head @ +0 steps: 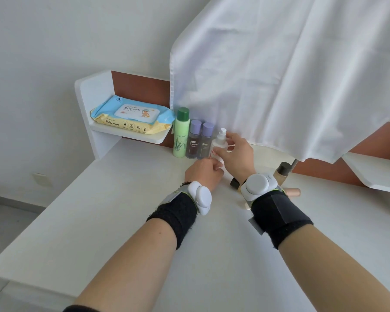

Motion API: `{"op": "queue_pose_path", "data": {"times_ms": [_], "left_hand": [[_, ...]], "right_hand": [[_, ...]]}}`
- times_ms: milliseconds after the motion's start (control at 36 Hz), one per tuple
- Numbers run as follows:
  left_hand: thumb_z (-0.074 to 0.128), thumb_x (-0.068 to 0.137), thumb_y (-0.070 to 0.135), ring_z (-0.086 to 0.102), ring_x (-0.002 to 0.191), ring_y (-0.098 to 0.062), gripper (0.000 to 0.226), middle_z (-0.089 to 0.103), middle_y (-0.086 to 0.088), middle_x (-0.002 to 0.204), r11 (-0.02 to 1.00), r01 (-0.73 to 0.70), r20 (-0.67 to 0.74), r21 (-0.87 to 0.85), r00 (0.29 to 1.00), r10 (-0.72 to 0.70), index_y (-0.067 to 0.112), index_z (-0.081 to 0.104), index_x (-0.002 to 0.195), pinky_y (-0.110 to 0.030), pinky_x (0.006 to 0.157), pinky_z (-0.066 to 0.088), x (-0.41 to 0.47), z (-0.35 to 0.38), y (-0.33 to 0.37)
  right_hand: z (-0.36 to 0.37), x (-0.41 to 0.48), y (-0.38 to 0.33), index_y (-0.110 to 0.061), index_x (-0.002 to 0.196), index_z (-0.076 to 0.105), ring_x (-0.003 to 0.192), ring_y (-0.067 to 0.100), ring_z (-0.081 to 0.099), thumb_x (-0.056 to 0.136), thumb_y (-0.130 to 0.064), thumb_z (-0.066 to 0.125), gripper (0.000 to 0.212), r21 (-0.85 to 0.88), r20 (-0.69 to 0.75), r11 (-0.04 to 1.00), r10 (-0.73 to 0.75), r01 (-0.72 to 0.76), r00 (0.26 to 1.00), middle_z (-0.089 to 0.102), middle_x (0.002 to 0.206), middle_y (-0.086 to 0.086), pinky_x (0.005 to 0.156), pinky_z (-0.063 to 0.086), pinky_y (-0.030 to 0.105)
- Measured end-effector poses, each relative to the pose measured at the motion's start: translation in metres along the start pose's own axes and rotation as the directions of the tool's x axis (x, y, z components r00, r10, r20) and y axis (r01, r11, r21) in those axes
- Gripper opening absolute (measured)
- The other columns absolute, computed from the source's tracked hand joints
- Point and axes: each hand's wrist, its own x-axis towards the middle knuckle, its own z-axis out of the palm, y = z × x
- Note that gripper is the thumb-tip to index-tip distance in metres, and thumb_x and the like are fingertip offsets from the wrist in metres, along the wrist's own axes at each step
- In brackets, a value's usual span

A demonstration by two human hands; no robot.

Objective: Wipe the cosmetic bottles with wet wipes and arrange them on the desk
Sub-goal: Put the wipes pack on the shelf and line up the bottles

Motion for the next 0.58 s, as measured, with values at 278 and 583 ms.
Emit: {"op": "queue_pose_path", "data": {"times_ms": [278,583], "left_hand": [[0.049,0.087,0.023,0.057,0.109,-0.024,0.032,0.061,0.004,0.125,1.000,-0.002,0.015,0.006,1.000,0.002,0.033,0.065,0.114,-0.028,0.083,0.040,0.004,0.002,-0.001],[0.051,0.087,0.023,0.057,0.109,-0.021,0.031,0.061,0.007,0.123,1.000,-0.007,0.028,-0.016,1.000,0.008,0.034,0.066,0.112,-0.025,0.083,0.040,0.000,0.000,-0.002]], "right_hand": [[-0.004,-0.004,0.000,-0.017,0.124,0.061,0.095,0.019,0.061,0.082,-0.019,0.075,0.045,0.037,0.021,0.999,-0.010,0.009,1.000,0.063,0.108,0.001,0.088,0.047,0.030],[-0.021,-0.009,0.004,-0.015,0.120,0.060,0.093,0.019,0.063,0.094,-0.023,0.062,0.027,0.098,-0.032,0.993,0.074,-0.071,0.997,0.062,0.102,-0.004,0.087,0.050,0.033]]}}
